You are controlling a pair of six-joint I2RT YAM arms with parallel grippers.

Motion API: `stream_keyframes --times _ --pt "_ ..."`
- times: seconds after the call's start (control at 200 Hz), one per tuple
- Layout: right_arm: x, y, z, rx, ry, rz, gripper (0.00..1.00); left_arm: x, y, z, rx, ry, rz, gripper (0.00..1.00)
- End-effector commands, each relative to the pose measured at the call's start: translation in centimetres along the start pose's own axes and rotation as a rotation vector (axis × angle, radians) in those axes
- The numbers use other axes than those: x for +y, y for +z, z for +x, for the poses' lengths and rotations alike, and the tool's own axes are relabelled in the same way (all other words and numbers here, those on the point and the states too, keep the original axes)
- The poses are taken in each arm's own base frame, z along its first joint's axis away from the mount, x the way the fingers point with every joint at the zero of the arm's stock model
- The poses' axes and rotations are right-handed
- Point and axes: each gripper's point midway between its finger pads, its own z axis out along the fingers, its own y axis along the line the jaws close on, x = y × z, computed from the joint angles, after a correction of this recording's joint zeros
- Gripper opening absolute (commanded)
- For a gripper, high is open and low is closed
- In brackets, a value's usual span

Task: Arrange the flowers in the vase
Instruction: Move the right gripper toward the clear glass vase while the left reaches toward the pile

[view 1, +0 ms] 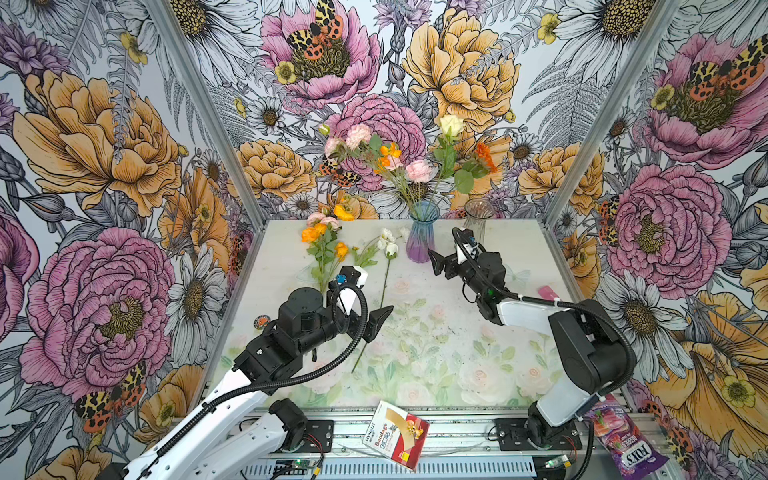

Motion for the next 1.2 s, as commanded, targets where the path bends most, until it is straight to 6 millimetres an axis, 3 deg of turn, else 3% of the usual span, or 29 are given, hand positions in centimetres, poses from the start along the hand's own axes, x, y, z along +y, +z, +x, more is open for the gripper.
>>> stream_keyframes --times 0.0,0.1,0.215,0.39,0.56,0.666,0.791,1.001,1.196 --pt "0.5 -2.5 0.2 0.095 0.04 0.013 0.99 0.7 0.3 -2.9 -0.029 0.091 -0.004 0.99" --pt "-0.7 -4.7 -0.1 0.161 0.052 0.094 1.0 1.6 2.1 -4.6 -0.016 0.125 -0.007 0.99" --pt "-4.1 -6.7 -0.2 0.201 0.066 0.25 1.0 1.2 5.1 -6.0 0.006 0.178 0.056 0.99" --pt "-8.7 -7.3 -0.4 0.164 0.034 0.407 0.99 -0.7 9.2 -6.7 0.012 0.264 0.22 0.99" --pt "-12.3 -4.8 -0.8 0.075 0.051 0.399 0.99 -0.3 11.2 -4.6 0.025 0.273 0.28 0.99" --pt "-13.8 -3.6 -1.6 -0.053 0.013 0.372 0.99 0.3 11.4 -3.8 0.007 0.239 0.281 0.99" --pt "-15.6 -1.5 -1.0 -0.097 0.006 0.36 0.99 1.1 11.5 -3.1 0.015 0.237 0.249 0.99" --pt "-16.3 1.5 -0.3 -0.117 -0.011 0.309 0.99 2.2 11.8 -2.5 0.025 0.226 0.221 0.99" --pt "-17.6 3.1 -0.4 -0.119 -0.041 0.338 1.0 2.8 12.1 -2.2 0.029 0.212 0.211 0.99"
